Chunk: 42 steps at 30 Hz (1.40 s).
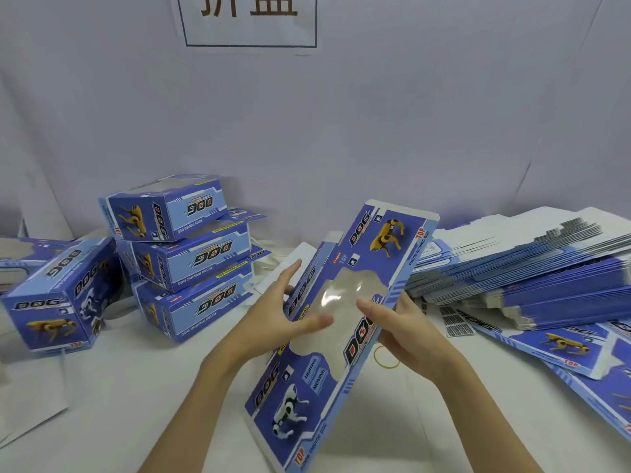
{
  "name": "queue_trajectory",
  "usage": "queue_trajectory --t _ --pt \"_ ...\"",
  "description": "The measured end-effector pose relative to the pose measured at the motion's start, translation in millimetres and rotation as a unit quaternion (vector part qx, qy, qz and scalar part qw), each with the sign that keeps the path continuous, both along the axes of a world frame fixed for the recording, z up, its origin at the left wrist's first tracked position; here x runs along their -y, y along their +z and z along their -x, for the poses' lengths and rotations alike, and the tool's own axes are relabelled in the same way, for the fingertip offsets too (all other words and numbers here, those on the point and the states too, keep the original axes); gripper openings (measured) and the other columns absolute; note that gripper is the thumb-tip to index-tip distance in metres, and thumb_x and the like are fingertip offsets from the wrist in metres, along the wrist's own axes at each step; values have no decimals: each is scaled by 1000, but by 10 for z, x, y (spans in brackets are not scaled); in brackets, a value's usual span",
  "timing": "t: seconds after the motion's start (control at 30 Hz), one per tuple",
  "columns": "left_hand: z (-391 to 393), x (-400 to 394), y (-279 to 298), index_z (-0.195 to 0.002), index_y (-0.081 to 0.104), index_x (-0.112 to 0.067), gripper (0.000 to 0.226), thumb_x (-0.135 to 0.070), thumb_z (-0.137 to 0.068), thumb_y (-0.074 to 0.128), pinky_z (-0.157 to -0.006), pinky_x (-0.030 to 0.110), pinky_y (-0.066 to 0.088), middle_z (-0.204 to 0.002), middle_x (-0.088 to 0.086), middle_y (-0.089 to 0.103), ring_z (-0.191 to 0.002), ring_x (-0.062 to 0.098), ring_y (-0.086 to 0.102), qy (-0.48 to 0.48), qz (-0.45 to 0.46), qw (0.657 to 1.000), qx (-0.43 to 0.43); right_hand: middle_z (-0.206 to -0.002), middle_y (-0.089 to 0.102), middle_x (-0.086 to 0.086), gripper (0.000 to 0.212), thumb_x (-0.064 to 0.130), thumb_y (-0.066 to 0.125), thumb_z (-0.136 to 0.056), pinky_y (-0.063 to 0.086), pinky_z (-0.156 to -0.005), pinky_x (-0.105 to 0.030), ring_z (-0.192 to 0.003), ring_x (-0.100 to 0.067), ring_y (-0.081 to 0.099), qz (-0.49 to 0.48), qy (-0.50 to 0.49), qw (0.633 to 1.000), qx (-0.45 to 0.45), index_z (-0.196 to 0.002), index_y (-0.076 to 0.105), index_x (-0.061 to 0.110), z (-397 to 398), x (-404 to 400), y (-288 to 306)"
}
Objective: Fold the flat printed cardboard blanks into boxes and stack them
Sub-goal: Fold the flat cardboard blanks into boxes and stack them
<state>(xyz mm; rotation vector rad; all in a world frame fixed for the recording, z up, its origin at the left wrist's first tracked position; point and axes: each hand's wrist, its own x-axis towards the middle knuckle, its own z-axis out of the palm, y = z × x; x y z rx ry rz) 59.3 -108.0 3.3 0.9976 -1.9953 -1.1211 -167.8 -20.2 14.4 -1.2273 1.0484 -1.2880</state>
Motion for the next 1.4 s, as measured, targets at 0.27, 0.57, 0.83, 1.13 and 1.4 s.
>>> queue_trajectory --t 0.27,0.57,0.83,1.13,1.4 --pt "21 -94 124 -129 58 -55 51 -66 -82 76 -90 41 63 -126 -13 73 -112 15 73 -69 -67 990 -99 -125 74 8 93 63 92 -63 62 -80 -29 -111 -15 75 36 -118 992 5 -142 44 49 6 53 31" --pt "77 -134 136 -122 54 -68 43 -54 -88 77 -72 31 63 -125 -9 74 -105 25 76 -29 -169 965 -197 -117 75 -1 81 65 81 -81 66 -72 -41 -102 -24 79 65 -151 986 11 -145 32 69 -295 44 -42" --pt "65 -107 108 -133 60 -56 49 -77 -89 58 -96 45 60 -133 -4 71 -120 26 70 -40 -211 945 -245 -115 77 -3 72 48 80 -88 66 -72 -40 -102 -32 79 56 -95 994 3 -144 39 65 -189 28 -38" --pt "62 -84 128 -140 34 -72 71 -56 -86 76 -83 40 64 -140 -14 64 -118 22 71 -17 -144 957 -251 -126 74 -1 85 53 82 -80 65 -85 -41 -113 -27 75 71 -65 995 -13 -144 30 75 -220 21 5" --pt "-7 -28 105 -123 43 -81 70 -81 -64 79 -82 38 63 -130 -21 69 -115 16 72 -40 -170 959 -221 -135 70 1 84 46 76 -88 61 -95 -57 -124 -30 69 84 -46 995 -20 -149 25 72 -189 2 30"
